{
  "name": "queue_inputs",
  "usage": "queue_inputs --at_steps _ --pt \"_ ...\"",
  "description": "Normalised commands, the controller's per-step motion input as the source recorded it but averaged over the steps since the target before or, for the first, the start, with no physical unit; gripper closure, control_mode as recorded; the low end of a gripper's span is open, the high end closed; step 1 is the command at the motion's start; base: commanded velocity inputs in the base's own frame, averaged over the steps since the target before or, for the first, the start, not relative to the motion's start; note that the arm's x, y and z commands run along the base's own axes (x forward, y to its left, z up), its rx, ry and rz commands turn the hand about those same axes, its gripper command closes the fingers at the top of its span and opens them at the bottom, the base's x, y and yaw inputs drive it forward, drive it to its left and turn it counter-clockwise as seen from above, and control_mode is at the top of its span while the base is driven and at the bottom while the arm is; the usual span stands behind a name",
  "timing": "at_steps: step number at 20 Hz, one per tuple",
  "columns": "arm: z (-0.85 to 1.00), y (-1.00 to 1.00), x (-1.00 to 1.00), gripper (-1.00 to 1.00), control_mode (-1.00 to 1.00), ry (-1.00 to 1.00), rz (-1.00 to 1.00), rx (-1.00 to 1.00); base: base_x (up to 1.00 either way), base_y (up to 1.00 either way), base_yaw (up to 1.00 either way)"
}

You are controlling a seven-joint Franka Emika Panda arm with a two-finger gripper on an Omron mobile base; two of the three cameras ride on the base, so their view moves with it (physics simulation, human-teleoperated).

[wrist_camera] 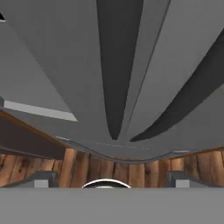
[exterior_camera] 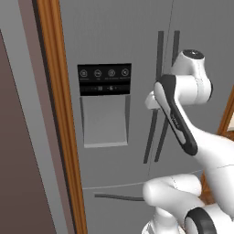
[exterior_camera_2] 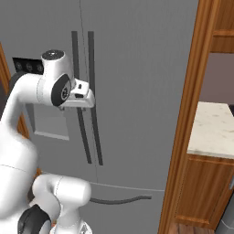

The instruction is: Retrieve the tangerine and orange from the fridge and place them into the bowl on the dining table.

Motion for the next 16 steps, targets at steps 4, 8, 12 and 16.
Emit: queue_inputs --at_steps 4,8,12,16 --pt "0.00 -0.34 -0.74 -1.00 -1.00 -0.34 0.00 0.00 0.00 0.00 0.00" --pt "-0.12 -0.21 -0.58 -1.00 -1.00 -0.33 0.00 0.00 0.00 0.00 0.00" --pt "-0.21 -0.04 -0.47 -1.00 -1.00 -0.27 0.00 0.00 0.00 0.00 0.00" --pt "-0.27 0.00 -0.37 -1.00 -1.00 -0.24 0.00 0.00 0.00 0.00 0.00"
